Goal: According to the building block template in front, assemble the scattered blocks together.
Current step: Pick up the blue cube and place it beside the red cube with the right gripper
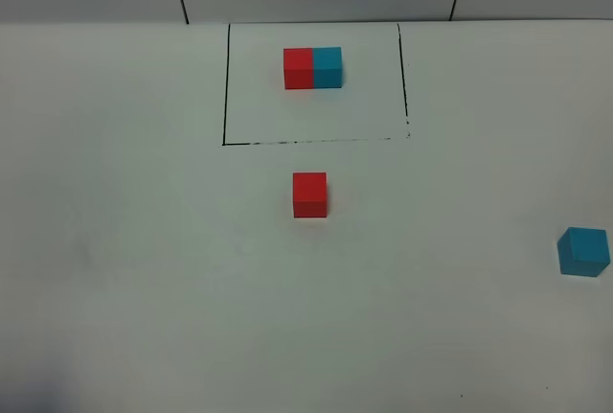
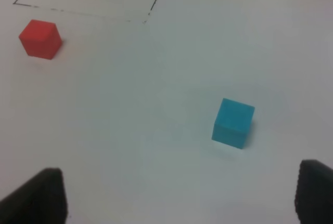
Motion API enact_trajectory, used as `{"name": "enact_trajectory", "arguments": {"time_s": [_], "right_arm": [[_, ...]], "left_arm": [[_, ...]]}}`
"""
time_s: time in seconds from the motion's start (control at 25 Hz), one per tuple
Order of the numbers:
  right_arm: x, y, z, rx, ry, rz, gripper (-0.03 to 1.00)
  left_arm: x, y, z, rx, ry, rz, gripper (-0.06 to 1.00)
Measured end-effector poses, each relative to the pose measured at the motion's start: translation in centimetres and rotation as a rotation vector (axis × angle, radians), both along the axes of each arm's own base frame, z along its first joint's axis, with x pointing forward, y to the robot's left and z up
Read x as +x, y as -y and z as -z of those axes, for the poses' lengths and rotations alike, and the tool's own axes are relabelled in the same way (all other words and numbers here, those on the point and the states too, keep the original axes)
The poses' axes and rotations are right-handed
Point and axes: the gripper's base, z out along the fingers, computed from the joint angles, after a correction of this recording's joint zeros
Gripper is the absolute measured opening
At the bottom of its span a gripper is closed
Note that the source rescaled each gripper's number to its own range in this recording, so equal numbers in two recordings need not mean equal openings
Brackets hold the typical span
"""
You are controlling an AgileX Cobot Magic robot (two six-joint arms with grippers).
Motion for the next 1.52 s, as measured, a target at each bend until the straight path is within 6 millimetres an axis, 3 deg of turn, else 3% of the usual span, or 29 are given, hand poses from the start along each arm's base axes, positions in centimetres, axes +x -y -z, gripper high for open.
{"name": "enact_trajectory", "arguments": {"time_s": [0.24,1.16,1.32,1.52], "right_arm": [[0.0,0.0,0.0,0.002,0.0,0.001,0.78],[0.1,-0.1,-0.5,0.037,-0.038,0.011,0.78],[3.3,-0.5,-1.0,0.05,-0.221,0.006,0.78],[11.1,-1.2,0.0,0.051,-0.519,0.036,0.78]], "left_arm": [[-0.9,0.3,1.8,-0.027,0.083,0.026,0.91],[-1.6,0.5,1.8,-0.042,0.137,0.047,0.9],[-1.6,0.5,1.8,-0.042,0.138,0.047,0.9],[-1.6,0.5,1.8,-0.042,0.139,0.047,0.9]]}}
